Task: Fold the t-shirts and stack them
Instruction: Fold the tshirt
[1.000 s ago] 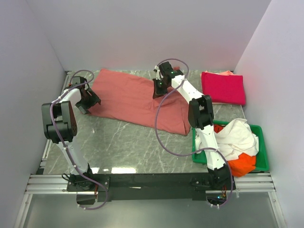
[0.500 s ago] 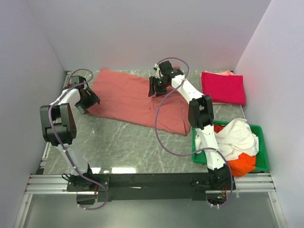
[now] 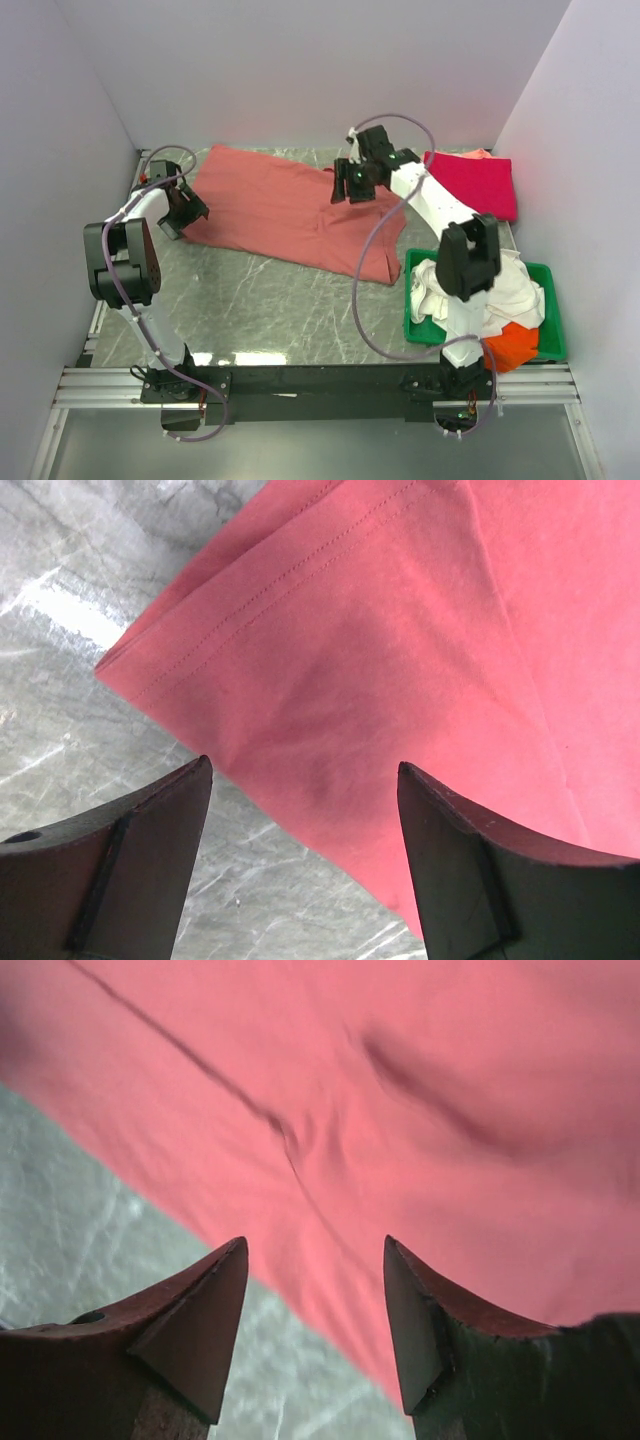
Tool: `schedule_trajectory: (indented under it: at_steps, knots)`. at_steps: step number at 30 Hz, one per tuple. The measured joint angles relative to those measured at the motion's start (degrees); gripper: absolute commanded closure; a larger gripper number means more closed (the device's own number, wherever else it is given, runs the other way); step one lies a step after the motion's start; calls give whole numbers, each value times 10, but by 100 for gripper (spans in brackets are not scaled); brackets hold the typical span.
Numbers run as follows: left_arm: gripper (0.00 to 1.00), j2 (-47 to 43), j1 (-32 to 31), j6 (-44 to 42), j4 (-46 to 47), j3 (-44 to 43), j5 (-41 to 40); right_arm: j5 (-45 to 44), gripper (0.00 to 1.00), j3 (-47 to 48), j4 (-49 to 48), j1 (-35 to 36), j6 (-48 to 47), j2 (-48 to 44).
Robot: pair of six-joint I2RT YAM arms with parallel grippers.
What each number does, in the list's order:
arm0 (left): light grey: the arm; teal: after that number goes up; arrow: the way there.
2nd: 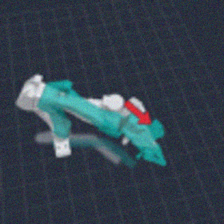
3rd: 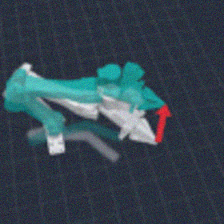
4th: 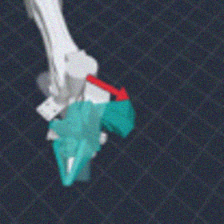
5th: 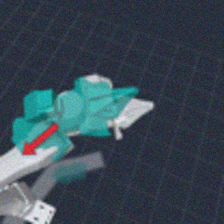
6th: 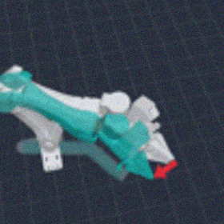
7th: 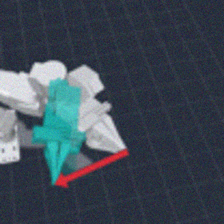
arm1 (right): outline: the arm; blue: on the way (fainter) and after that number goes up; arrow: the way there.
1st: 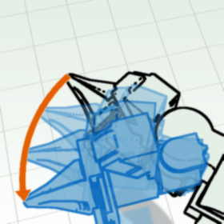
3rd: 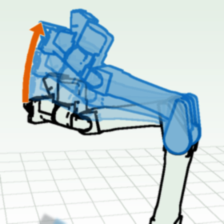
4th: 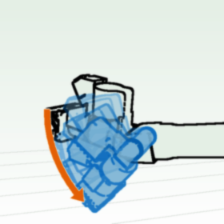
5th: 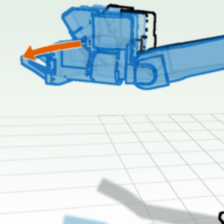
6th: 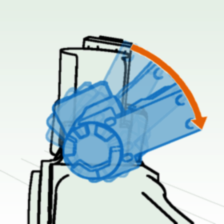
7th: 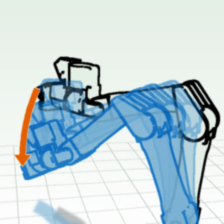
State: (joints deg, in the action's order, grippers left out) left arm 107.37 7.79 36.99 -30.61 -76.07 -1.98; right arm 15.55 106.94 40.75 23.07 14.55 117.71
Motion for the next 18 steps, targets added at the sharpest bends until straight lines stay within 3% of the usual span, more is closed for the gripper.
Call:
schedule_trajectory:
  at_steps: [10,18]
  knots:
    - [19,17,0,-3,40,15,2,-54,37,-341,-24,-3,37,-166]
    - [19,46,5,-7,61,-5,-9,-90,37,-429,-21,-4,76,-242]
